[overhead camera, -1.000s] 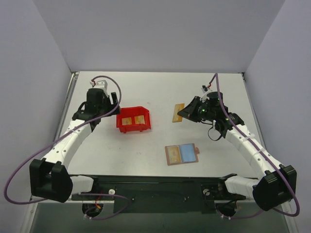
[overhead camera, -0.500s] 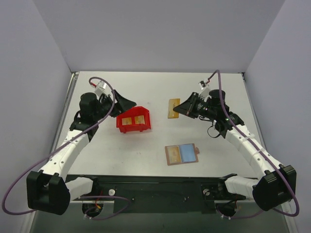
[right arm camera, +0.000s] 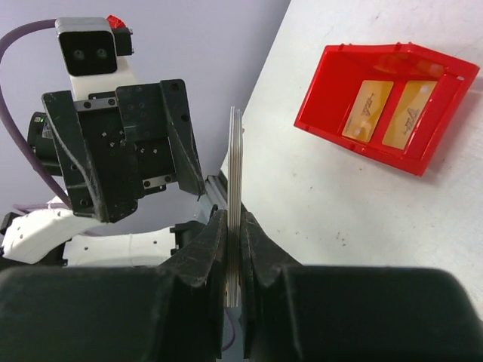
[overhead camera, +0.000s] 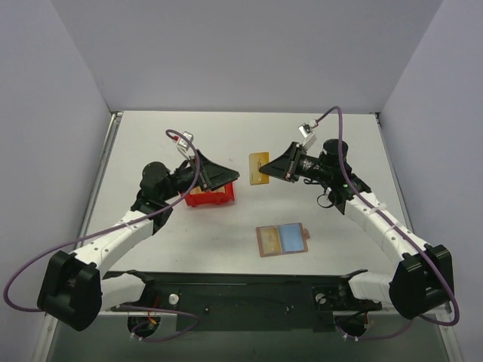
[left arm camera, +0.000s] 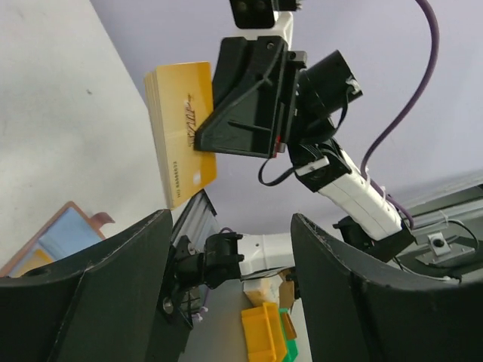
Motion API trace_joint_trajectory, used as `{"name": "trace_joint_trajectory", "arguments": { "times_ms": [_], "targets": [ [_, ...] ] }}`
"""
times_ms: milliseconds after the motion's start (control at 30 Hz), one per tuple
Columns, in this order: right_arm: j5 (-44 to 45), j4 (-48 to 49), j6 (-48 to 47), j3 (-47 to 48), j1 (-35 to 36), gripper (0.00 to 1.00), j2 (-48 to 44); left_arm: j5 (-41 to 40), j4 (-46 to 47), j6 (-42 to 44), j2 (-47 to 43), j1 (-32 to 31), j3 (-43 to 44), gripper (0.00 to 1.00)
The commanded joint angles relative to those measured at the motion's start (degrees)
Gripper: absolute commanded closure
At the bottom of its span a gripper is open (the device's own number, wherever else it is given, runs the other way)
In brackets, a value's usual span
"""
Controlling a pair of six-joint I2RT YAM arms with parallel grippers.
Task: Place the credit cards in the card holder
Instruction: Place the credit card in the storage box.
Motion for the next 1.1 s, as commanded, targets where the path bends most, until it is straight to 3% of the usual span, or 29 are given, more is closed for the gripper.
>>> {"name": "trace_joint_trajectory", "arguments": {
  "times_ms": [0, 400, 700, 1067],
  "targets": [
    [-5.15, 10.31, 4.36, -0.67, -0.30, 1.00, 0.58, -0.49, 11.63, -3.90, 1.90, -2.51, -0.86, 0.28],
    [-8.06, 13.75, 6.29, -1.28, -0.21, 1.00, 0.14, -2.42, 10.06, -1.62, 3.75, -3.83, -0.42, 0.35],
    [-10.08, 18.93, 10.69, -1.81, 0.23, 1.00, 2.08, -2.51, 15.15, -3.02, 8.23, -5.67, 1.43, 0.38],
    [-10.87, 15.60, 8.76, -0.67, 1.81, 1.00, 3.74, -3.47, 17.88, -4.08, 9.29, -5.85, 2.04, 0.45]
  ]
}}
